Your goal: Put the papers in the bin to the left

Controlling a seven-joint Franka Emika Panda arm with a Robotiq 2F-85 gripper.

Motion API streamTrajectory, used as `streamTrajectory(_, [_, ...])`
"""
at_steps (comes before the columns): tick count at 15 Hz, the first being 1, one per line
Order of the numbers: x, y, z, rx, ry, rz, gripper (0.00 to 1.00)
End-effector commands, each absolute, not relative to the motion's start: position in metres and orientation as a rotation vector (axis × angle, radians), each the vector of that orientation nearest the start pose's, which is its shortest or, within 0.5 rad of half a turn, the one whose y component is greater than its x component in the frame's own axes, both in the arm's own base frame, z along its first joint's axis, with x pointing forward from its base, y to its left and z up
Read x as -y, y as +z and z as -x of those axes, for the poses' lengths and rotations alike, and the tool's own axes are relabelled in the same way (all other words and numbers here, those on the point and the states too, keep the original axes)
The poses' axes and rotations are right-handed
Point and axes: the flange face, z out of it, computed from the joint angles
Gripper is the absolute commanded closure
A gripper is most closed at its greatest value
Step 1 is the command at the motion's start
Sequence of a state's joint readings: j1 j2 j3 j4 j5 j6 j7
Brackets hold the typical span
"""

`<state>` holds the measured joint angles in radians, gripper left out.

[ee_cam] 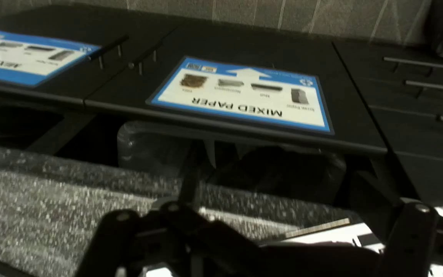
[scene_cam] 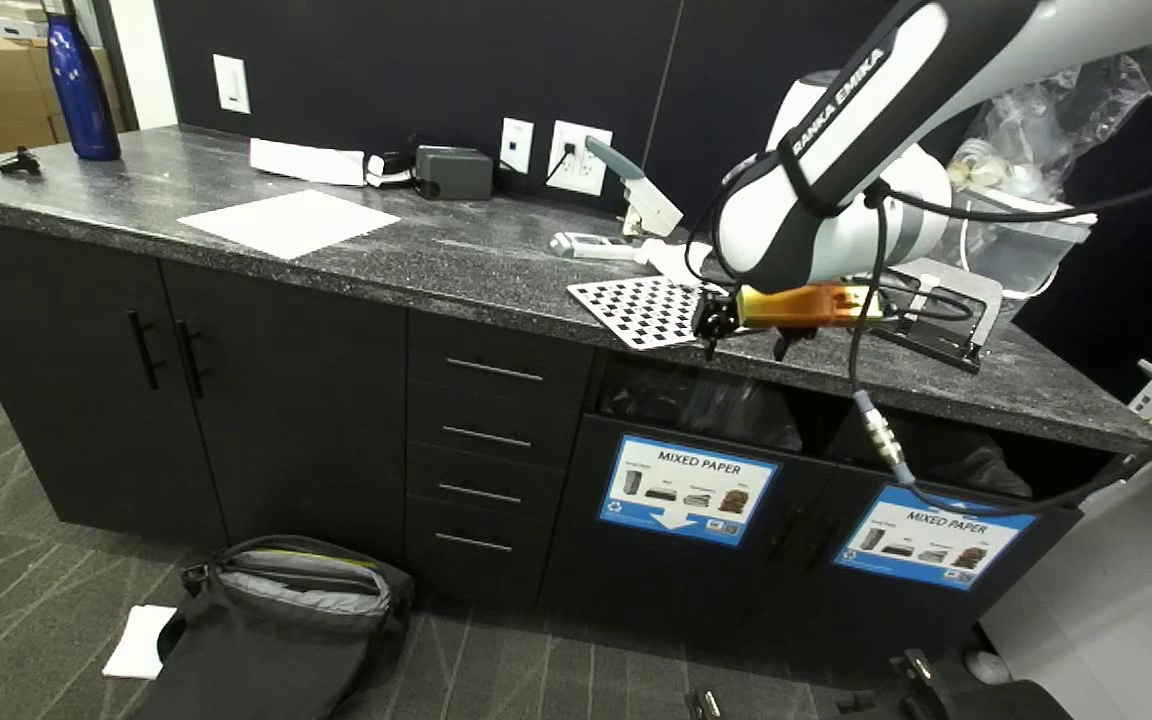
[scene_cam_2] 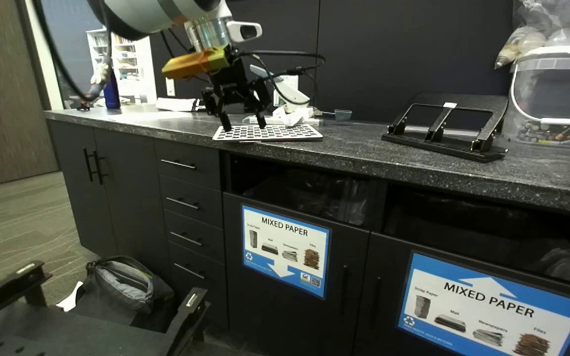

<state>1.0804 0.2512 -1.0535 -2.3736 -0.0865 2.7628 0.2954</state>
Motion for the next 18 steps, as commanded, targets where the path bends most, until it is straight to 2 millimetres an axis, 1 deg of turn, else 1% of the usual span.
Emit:
streamTrajectory(1, [-0.022, 0.374, -0.558, -0.271, -0.672, 3.198, 0.0])
streamTrajectory(3, [-0.02, 0.405, -0.574, -0.277, -0.765, 3.125, 0.0])
streamTrajectory(4, [-0.019, 0.414, -0.58, -0.252, -0.841, 3.097, 0.0])
streamTrajectory(5, [-0.012, 0.428, -0.588, -0.258, -0.887, 3.069, 0.0])
streamTrajectory(6, [-0.012, 0.434, -0.593, -0.248, -0.909, 3.05, 0.0])
streamTrajectory(7, [-0.01, 0.429, -0.6, -0.233, -0.925, 3.041, 0.0])
streamTrajectory(8, [-0.002, 0.435, -0.607, -0.234, -0.933, 3.011, 0.0])
streamTrajectory(10, [0.008, 0.428, -0.619, -0.198, -0.916, 2.983, 0.0])
streamTrajectory(11, [0.014, 0.43, -0.629, -0.183, -0.905, 2.961, 0.0])
streamTrajectory(12, [0.018, 0.423, -0.638, -0.171, -0.894, 2.944, 0.0])
streamTrajectory(13, [0.022, 0.41, -0.649, -0.156, -0.883, 2.931, 0.0])
streamTrajectory(14, [0.029, 0.406, -0.662, -0.142, -0.873, 2.905, 0.0])
streamTrajectory(15, [0.035, 0.396, -0.675, -0.128, -0.863, 2.894, 0.0])
streamTrajectory(16, [0.039, 0.376, -0.686, -0.114, -0.847, 2.896, 0.0])
streamTrajectory(18, [0.054, 0.358, -0.71, -0.11, -0.835, 2.902, 0.0])
